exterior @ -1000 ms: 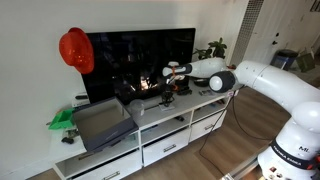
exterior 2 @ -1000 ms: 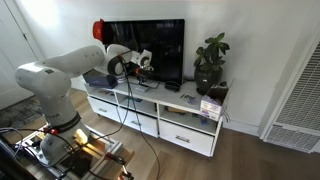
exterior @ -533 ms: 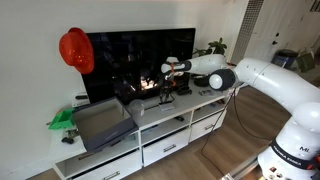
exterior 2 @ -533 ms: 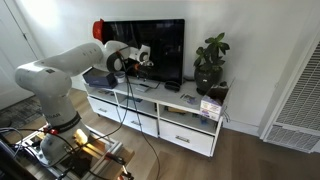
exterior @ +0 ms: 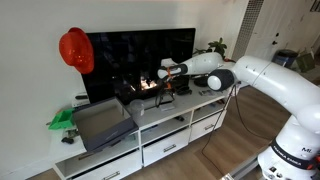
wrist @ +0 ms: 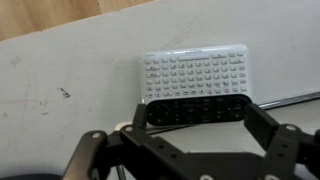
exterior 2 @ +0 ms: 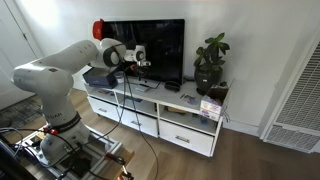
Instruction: Press a button on the white remote control
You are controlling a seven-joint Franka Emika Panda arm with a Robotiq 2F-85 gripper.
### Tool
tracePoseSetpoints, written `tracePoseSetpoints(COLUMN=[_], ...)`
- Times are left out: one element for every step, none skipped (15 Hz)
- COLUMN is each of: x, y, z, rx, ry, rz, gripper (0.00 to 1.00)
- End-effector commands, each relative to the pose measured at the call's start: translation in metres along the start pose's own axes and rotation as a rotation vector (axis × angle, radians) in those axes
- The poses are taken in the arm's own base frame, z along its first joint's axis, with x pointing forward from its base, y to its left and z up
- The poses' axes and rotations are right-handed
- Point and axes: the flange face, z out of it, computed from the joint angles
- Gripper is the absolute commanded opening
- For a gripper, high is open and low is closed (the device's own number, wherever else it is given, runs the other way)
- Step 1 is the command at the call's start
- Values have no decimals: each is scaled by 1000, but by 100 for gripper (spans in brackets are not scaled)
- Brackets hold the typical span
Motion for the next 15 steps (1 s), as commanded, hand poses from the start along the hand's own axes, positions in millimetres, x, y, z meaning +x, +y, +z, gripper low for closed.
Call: tracePoseSetpoints(x=[-20, -25, -30, -34, -39, -43, -47, -51, -55, -60, -64, -69, -76, -82, -89], y=[-9, -12, -13, -15, -15, -16, -15, -15, -13, -11, -8, -5, -5, -2, 2], z=[11, 14, 16, 17, 15, 13, 9, 3, -4, -11, -20, -30, -39, -49, -59], rx=[-135, -159, -177, -197, -216, -228, -239, -245, -251, -260, -264, -263, -261, -256, -249], ry=[22, 29, 48, 62, 71, 82, 87, 96, 100, 96, 88, 77, 49, 36, 24], rz=[126, 152, 176, 191, 192, 194, 187, 180, 167, 152, 131, 106, 59, 13, -35], gripper=[100, 100, 100, 100, 100, 100, 100, 100, 100, 100, 100, 100, 100, 100, 100])
